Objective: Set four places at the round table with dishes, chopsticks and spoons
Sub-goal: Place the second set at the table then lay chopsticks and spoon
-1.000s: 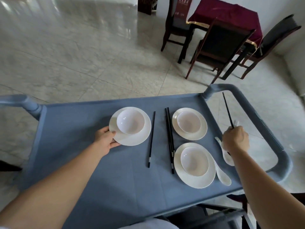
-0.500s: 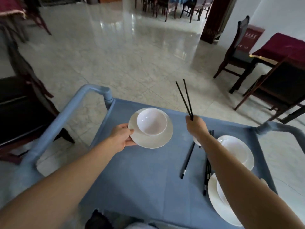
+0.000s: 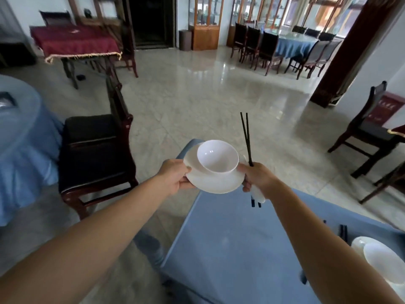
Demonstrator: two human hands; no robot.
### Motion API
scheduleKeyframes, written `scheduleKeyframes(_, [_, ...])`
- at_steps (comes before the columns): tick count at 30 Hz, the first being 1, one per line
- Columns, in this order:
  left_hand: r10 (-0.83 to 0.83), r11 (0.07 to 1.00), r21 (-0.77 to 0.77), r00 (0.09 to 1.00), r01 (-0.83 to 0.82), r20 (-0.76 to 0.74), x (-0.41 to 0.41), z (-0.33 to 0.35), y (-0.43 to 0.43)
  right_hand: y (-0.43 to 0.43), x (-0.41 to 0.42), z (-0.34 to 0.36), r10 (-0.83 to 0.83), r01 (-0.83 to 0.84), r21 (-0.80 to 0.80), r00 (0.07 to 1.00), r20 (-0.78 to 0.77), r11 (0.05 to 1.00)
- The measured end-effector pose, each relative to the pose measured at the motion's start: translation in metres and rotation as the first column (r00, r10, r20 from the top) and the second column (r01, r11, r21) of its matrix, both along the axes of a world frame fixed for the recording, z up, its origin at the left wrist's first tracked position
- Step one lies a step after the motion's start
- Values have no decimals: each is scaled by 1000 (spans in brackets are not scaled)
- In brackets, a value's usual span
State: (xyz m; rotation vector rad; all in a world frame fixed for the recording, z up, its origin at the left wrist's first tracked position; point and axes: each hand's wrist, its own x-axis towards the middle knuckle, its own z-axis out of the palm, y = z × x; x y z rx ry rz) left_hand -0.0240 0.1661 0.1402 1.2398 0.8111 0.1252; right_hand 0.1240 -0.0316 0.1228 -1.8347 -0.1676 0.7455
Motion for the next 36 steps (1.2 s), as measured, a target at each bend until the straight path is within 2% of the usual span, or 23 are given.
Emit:
scheduleKeyframes(10, [136,991,-13,988,-136,68,-120,23,170,193,-88,8,171,-150,141,975,-145,978])
scheduleKeyframes(14, [231,973,-31,973,-230,13,-162,13,236,276,-113,-1,268,-240,156,944,-194,958])
scheduleKeyframes(21, [395,906,-159,918,-393,-20,-191,-12,335,406,-109,-32,432,-421,101,864,-259,902])
scheduleKeyframes(28, [589,778,-228,806,-586,-61,-205,-29,434,557,-105,-25,621,-630,17,761,-186,777])
scheduleKeyframes(36, [666,714,-198,739,-671,-102,-214,-55,592,737,-111,-42,730,-740,0,664,-158,673])
